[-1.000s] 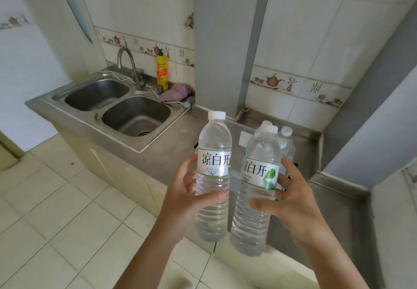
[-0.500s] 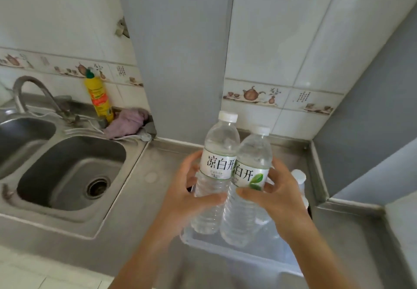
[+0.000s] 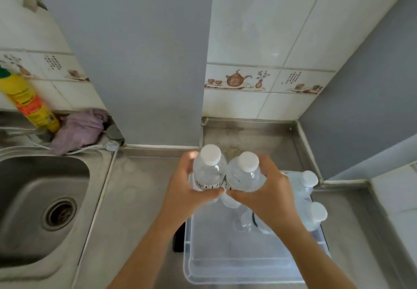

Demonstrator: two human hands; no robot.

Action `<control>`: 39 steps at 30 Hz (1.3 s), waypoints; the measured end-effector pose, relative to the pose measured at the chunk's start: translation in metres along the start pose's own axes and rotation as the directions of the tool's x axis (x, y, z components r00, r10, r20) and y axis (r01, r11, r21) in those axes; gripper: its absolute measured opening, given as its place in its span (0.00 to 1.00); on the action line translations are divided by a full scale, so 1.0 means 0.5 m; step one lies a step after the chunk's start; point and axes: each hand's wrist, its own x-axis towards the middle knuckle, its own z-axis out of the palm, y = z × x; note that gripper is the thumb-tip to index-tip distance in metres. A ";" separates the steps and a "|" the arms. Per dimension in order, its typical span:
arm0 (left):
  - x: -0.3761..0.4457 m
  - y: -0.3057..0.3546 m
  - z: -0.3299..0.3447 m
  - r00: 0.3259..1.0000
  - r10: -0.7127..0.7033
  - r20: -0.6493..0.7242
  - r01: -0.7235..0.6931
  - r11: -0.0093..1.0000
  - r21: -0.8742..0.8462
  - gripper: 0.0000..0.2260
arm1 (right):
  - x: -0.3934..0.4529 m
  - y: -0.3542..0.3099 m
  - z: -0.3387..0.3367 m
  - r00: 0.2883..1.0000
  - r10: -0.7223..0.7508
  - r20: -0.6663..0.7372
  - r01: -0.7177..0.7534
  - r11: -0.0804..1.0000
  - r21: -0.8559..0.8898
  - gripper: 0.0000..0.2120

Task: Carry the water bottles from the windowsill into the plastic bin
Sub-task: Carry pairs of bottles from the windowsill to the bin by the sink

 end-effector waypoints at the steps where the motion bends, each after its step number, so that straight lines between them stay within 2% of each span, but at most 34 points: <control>1: 0.005 -0.007 0.000 1.000 0.010 0.003 -0.010 1.000 0.019 0.33 | 0.002 0.000 0.006 0.997 -0.058 -0.047 0.053 0.994 -0.100 0.34; 3: 0.011 -0.020 0.001 1.000 0.024 0.007 -0.024 0.999 0.037 0.34 | 0.006 0.001 0.016 0.982 -0.162 -0.097 0.138 0.967 -0.213 0.33; 5: 0.015 -0.033 0.001 1.000 0.028 0.011 -0.028 0.997 0.066 0.34 | 0.011 0.005 0.021 0.976 -0.192 -0.099 0.161 0.952 -0.258 0.33; 11: 0.018 -0.072 0.007 0.999 -0.039 0.009 0.036 0.981 0.191 0.35 | 0.021 0.021 0.030 0.996 -0.084 -0.028 0.073 0.959 -0.272 0.31; 13: 0.015 -0.076 0.011 0.999 -0.049 0.014 0.044 0.975 0.217 0.34 | 0.023 0.022 0.027 0.999 -0.044 -0.019 0.038 0.974 -0.225 0.25; 16: 0.016 -0.081 0.018 0.999 0.021 0.046 -0.034 0.955 0.296 0.32 | 0.026 0.014 0.028 0.997 -0.046 -0.065 0.037 0.990 -0.137 0.13; 18: 0.017 -0.090 0.020 0.997 0.063 0.045 -0.075 0.936 0.345 0.32 | 0.032 0.007 0.031 0.995 -0.087 -0.052 0.078 0.985 -0.151 0.13; 22: 0.011 -0.107 0.015 0.998 0.052 0.024 -0.057 0.938 0.343 0.32 | 0.034 0.004 0.036 0.998 -0.052 0.038 0.057 0.987 -0.148 0.18; 25: 0.010 -0.105 0.010 0.999 0.044 0.013 -0.046 0.938 0.345 0.38 | 0.030 0.008 0.043 0.998 -0.063 0.019 0.065 0.981 -0.181 0.19; 27: 0.010 -0.098 0.009 0.995 0.090 0.045 -0.101 0.926 0.364 0.39 | 0.026 0.009 0.047 0.995 -0.096 0.009 0.096 0.972 -0.215 0.20; 30: 0.013 -0.082 0.004 0.980 0.189 0.068 -0.201 0.901 0.385 0.34 | 0.014 0.010 0.048 0.988 -0.155 0.012 0.151 0.939 -0.310 0.21; 33: 0.013 -0.067 0.004 0.945 0.315 0.090 -0.319 0.821 0.473 0.32 | 0.000 0.015 0.041 0.979 -0.201 -0.020 0.177 0.902 -0.393 0.20; 36: 0.007 -0.051 0.010 0.882 0.455 0.124 -0.420 0.638 0.645 0.30 | -0.017 0.018 0.027 0.973 -0.229 -0.034 0.192 0.881 -0.433 0.20; 39: 0.001 -0.036 0.017 0.821 0.541 0.184 -0.493 0.508 0.706 0.27 | -0.039 0.018 0.010 0.974 -0.218 -0.060 0.169 0.876 -0.452 0.20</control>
